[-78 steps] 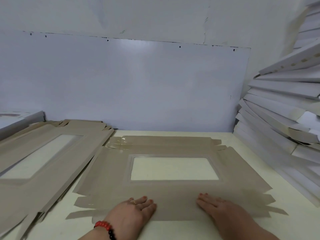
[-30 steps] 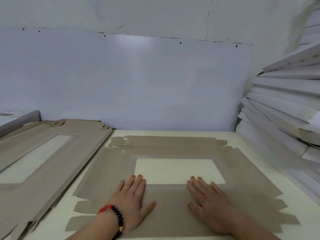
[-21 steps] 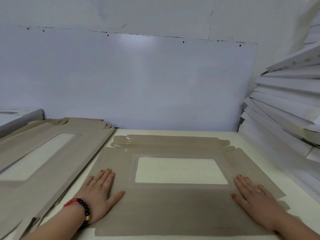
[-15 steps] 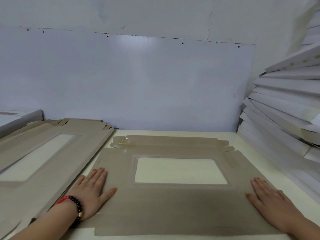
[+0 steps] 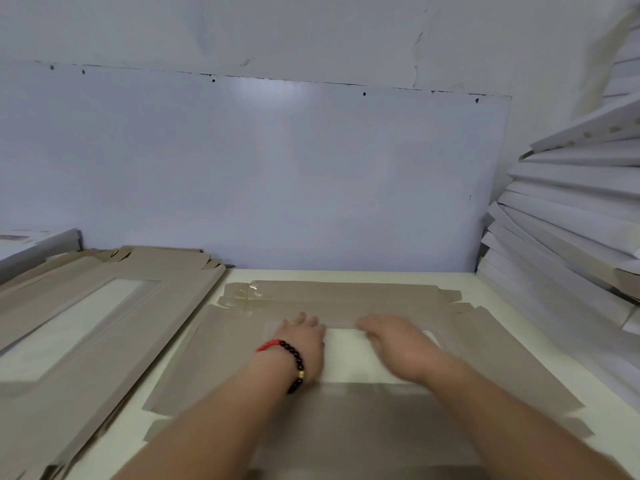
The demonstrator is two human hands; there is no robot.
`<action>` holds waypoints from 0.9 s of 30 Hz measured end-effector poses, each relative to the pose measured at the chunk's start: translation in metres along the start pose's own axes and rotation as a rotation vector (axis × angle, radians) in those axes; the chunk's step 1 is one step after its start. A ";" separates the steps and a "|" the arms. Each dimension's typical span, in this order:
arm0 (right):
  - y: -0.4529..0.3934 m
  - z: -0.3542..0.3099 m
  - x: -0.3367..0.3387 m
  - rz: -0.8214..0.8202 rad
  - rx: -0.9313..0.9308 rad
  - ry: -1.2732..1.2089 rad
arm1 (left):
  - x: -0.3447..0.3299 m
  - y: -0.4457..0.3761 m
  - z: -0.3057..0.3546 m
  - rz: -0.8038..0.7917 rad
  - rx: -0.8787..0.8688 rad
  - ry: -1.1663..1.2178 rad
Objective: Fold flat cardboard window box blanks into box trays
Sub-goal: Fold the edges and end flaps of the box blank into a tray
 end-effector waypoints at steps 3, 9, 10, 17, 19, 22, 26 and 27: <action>-0.027 -0.039 -0.019 0.041 0.106 -0.269 | -0.021 -0.022 0.014 -0.053 0.013 0.068; -0.070 -0.037 -0.046 -0.012 0.067 -0.425 | -0.026 -0.054 -0.005 -0.020 0.028 0.090; -0.079 -0.034 -0.047 -0.011 0.068 -0.418 | -0.024 -0.060 -0.008 0.002 0.017 0.116; -0.110 0.010 -0.091 -0.294 -0.034 0.034 | -0.038 -0.081 -0.039 0.036 0.034 0.169; -0.106 0.035 -0.092 -0.310 -0.105 0.100 | -0.038 -0.082 -0.059 0.001 0.099 0.136; -0.092 0.090 -0.088 -0.326 -0.262 0.182 | -0.030 -0.079 -0.099 -0.021 0.196 0.092; -0.057 0.162 -0.079 -0.344 -0.441 0.208 | -0.022 -0.072 -0.137 -0.016 0.279 0.095; -0.048 0.175 -0.077 -0.342 -0.467 0.206 | -0.020 -0.070 -0.142 -0.020 0.291 0.094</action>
Point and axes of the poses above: each hand's wrist, its own y-axis away from the middle knuckle, its own x-axis out of the back of the hand, z = x × y, the point moved 5 cm from there along -y, towards the middle knuckle, and after that the axes turned 13 degrees about y, right-handed, at the moved point
